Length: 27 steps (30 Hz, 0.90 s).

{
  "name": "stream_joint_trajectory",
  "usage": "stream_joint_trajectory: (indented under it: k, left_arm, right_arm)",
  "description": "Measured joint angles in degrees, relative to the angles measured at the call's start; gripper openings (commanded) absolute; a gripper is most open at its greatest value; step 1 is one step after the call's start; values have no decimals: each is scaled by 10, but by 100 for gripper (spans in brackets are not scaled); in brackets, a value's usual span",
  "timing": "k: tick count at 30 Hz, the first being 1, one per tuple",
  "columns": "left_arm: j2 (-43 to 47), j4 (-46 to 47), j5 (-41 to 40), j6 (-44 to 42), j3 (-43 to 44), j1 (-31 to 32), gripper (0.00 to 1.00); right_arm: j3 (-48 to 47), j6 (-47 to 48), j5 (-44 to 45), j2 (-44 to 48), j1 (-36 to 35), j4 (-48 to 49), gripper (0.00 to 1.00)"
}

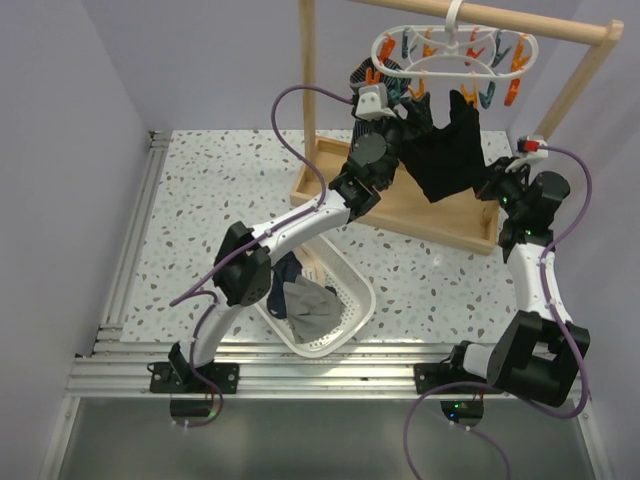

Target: Remove the underwear clipped to the hanger

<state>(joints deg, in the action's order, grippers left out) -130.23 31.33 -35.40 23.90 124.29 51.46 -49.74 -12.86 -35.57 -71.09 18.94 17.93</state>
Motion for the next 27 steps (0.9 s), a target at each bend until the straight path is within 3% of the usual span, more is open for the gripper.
stream_joint_trajectory:
  k: [21, 27]
  left_arm:
    - [0, 59, 9, -62, 1, 0, 76]
    - [0, 63, 17, -70, 11, 0, 79]
  right_arm:
    - [3, 0, 0, 0, 0, 3, 0]
    - [3, 0, 0, 0, 0, 3, 0]
